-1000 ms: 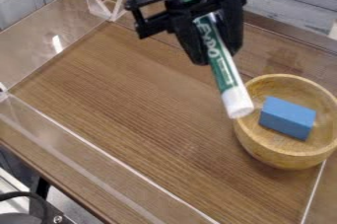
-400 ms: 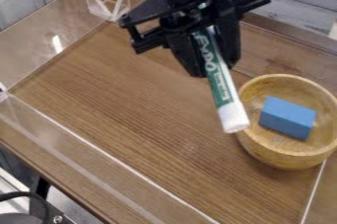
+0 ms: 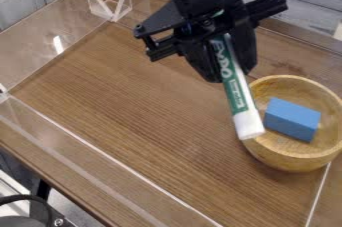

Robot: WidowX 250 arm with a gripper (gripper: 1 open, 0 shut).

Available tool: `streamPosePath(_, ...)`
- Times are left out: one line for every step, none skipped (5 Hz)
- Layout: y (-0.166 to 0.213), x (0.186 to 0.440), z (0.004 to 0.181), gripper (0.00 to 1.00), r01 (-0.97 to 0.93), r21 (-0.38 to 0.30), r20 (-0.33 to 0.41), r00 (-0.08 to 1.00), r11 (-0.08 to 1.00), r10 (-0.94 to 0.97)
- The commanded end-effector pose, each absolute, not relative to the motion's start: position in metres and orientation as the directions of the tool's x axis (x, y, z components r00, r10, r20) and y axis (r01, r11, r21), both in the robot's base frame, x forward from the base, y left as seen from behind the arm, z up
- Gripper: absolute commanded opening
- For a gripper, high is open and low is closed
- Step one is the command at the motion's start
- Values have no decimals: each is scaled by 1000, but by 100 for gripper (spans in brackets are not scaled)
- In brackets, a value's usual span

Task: Remove the green marker from inside the brown bowl and put it on the table

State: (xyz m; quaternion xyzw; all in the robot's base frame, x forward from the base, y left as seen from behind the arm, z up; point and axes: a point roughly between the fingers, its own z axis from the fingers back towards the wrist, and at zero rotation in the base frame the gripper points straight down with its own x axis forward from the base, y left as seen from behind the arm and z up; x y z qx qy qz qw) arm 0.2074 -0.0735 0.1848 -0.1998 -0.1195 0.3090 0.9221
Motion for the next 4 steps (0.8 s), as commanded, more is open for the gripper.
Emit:
streamPosePath(-72, 206, 186, 0, -461, -468, 166, 792, 754, 587)
streamPosePath(-71, 206, 180, 0, -404, -478, 225, 802, 780, 553)
streamPosePath(-67, 206, 178, 0, -346, -466, 287, 812, 815, 509)
streamPosePath(-62, 207, 176, 0, -282, -443, 347, 822, 851, 452)
